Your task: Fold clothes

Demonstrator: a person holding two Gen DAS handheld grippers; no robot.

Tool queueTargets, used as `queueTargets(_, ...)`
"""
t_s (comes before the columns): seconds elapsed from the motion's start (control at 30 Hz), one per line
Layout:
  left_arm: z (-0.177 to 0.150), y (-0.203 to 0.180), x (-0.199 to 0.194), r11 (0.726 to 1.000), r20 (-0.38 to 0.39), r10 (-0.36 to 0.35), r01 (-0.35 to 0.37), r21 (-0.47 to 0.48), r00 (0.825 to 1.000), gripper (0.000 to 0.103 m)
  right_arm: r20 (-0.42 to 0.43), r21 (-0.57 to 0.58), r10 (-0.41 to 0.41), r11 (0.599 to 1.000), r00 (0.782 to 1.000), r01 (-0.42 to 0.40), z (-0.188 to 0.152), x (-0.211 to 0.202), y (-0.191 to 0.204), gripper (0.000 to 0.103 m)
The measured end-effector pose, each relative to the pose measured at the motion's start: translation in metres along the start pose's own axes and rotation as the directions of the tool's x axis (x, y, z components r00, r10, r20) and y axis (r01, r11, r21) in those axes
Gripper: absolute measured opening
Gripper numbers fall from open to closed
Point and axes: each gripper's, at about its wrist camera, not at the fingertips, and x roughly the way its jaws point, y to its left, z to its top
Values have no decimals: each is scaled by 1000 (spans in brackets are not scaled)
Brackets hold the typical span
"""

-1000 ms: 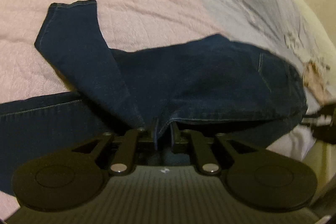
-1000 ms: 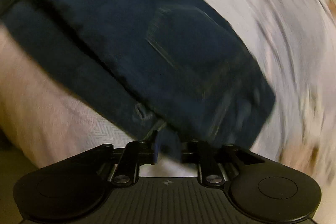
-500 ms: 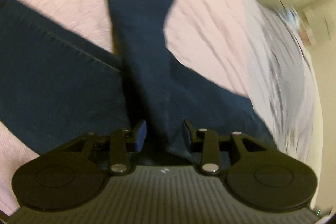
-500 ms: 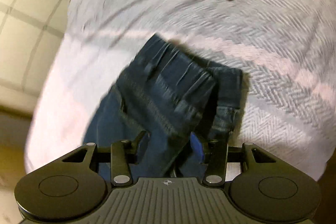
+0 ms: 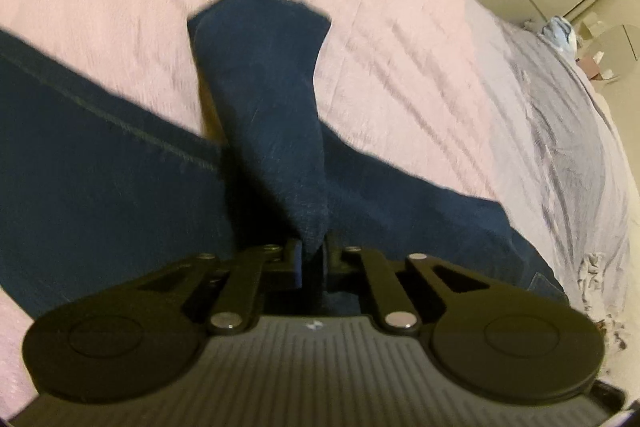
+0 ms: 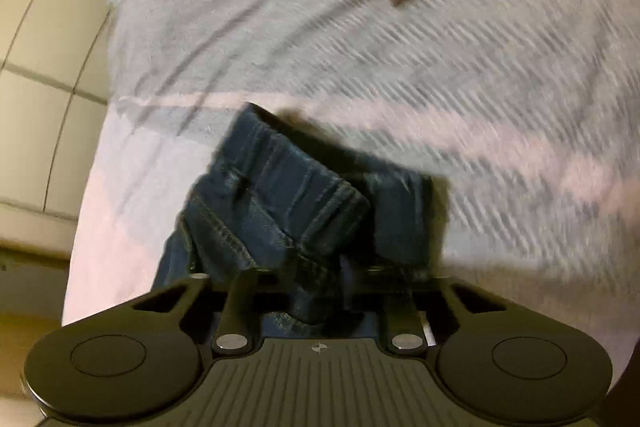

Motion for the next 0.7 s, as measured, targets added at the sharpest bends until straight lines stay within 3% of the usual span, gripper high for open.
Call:
queueTargets(0.1, -17, -11, -32, 996, 89, -10, 2, 89, 996, 6, 49, -156, 79, 985, 996, -70, 7, -26, 20, 12)
queueTargets(0.17, -35, -14, -44, 987, 111, 5, -23, 157, 994, 6, 55, -181, 93, 980, 994, -82, 11, -38, 19, 11)
queueTargets(0.23, -55, -10, -37, 982, 78, 50, -63, 178, 996, 7, 29, -169, 49, 985, 998, -43, 10, -38, 6, 11)
queueTargets(0.33, -77, 3, -18, 986, 31, 98, -101, 133, 995, 7, -3, -152, -16, 988, 1000, 15, 2, -30, -12, 11)
queueTargets(0.53, -89, 1, -27, 982, 90, 96, -109, 154, 991, 7, 26, -193, 8, 981, 1000, -3, -6, -49, -14, 11)
queueTargets(0.7, -99, 4, -7, 974, 56, 146, -153, 168, 988, 9, -20, -202, -88, 976, 996, 82, -11, -21, -29, 12)
